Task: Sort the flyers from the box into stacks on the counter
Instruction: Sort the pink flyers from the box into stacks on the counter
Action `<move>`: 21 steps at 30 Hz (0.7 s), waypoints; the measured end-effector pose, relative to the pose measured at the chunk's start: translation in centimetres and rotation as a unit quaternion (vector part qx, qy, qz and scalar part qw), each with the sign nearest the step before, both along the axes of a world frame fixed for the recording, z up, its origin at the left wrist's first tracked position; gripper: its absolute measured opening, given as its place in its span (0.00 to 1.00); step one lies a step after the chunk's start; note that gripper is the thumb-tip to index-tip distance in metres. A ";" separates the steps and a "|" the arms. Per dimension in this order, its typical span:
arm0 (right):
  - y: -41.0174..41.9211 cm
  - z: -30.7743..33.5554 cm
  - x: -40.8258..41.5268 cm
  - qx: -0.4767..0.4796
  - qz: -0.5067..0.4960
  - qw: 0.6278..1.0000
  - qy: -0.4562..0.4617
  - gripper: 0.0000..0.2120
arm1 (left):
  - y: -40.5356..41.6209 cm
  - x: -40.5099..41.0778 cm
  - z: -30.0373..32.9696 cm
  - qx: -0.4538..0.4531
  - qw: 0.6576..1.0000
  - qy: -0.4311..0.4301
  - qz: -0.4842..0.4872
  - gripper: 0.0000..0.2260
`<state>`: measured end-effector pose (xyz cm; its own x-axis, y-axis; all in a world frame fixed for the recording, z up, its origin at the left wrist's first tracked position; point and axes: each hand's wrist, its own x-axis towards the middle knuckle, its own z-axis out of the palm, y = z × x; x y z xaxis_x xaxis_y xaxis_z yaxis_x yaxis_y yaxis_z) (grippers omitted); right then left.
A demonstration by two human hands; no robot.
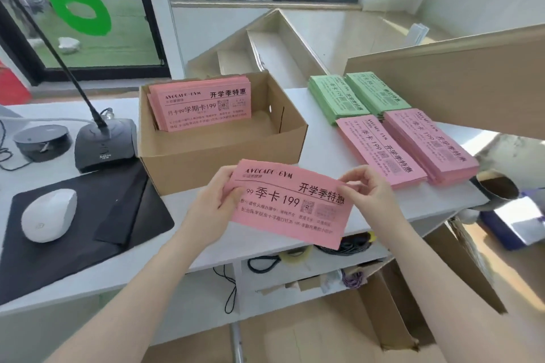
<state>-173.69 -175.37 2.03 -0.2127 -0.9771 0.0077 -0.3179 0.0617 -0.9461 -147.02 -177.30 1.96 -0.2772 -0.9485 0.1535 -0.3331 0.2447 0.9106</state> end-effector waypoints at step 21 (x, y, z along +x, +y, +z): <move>-5.6 2.2 -15.6 0.065 -0.076 0.992 0.074 0.09 | -9.4 -23.3 0.8 0.249 0.942 0.216 -0.067 0.11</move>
